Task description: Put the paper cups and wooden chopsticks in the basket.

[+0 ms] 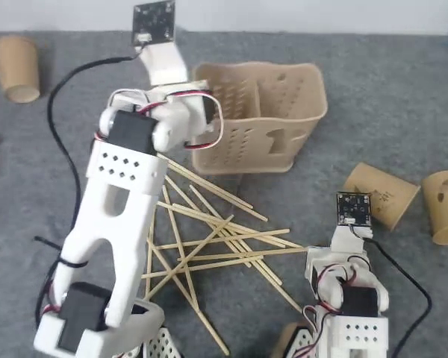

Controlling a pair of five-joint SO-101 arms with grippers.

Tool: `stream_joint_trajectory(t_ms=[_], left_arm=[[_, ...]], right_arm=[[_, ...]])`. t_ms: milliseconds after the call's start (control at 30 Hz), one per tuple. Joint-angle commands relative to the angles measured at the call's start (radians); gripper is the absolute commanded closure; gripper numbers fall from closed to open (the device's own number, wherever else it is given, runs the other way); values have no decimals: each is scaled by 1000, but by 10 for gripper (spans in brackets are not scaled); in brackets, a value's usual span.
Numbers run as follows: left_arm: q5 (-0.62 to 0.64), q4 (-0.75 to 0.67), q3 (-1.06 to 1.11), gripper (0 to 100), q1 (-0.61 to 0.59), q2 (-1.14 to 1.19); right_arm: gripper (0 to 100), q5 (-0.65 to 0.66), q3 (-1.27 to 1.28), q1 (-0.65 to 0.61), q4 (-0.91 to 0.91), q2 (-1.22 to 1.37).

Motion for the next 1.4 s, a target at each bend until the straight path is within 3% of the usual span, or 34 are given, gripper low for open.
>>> stream_joint_trajectory(t_ms=[0,400,533,667,867,1133,1367], left_arm=[[15,-149,-38,989,5,-3],[-9,-341,228,984,-6,-5],[-118,-305,240,883,-14,-14],[-123,-232,213,777,-34,-43],[-126,-153,208,764,-98,-209],[-252,-54,208,764,-284,-460],[-293,-160,200,764,-569,-405]], right_arm=[[989,-9,6,10,10,-7],[989,-9,6,10,10,-7],[989,-9,6,10,10,-7],[989,-9,6,10,10,-7],[989,-9,6,10,10,-7],[989,-9,6,10,10,-7],[989,-9,6,10,10,-7]])
